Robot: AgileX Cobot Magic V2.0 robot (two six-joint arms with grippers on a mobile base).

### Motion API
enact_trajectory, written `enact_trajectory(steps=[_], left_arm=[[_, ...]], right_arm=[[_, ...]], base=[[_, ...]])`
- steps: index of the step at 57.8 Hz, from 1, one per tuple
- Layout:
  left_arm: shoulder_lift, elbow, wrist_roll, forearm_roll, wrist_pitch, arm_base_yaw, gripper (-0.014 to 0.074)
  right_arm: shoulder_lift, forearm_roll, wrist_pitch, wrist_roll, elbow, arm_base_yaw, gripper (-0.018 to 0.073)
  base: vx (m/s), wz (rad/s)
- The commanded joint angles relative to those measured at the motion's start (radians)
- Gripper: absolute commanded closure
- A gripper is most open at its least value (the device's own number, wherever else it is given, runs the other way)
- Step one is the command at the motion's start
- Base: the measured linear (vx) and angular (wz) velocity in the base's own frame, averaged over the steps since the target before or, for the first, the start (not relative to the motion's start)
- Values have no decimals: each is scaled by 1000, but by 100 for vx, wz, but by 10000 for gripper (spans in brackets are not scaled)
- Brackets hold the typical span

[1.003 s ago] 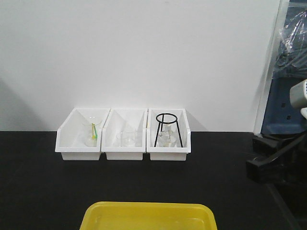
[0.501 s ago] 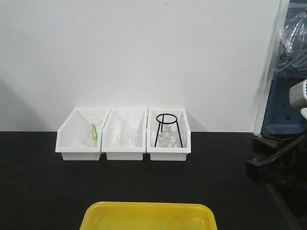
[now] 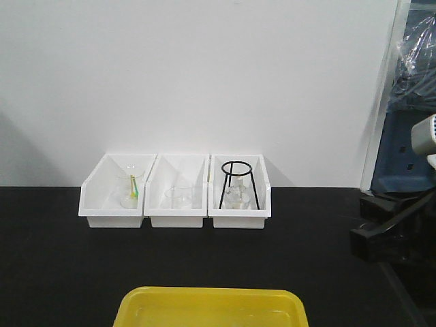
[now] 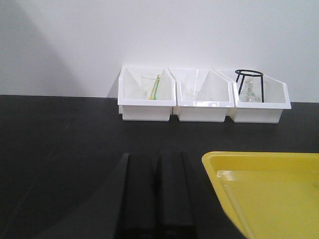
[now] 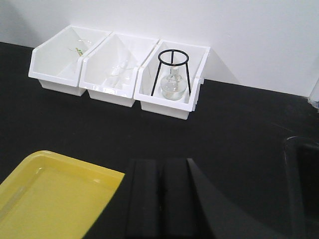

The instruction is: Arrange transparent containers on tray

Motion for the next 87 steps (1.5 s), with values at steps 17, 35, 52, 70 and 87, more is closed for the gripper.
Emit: enact_trajectory(steps=[17, 35, 52, 70, 87], left_arm=[[-14, 35, -10, -10, -71, 1, 561], [-14, 35, -10, -10, -71, 1, 559], [-14, 35, -10, -10, -68, 1, 559], [-14, 35, -10, -10, -68, 1, 559], [-14, 35, -10, -10, -64, 1, 559]], right_arm=[[-16, -24, -68, -6, -27, -5, 552], [-93, 9, -27, -121, 32, -84, 569], [-495, 303, -401, -564, 567, -465, 572], [-938, 385, -490, -573, 989, -552, 572], [-998, 383, -499, -413, 1077, -552, 572]], base=[[0, 0], [0, 0], [0, 0], [0, 0], [0, 0]])
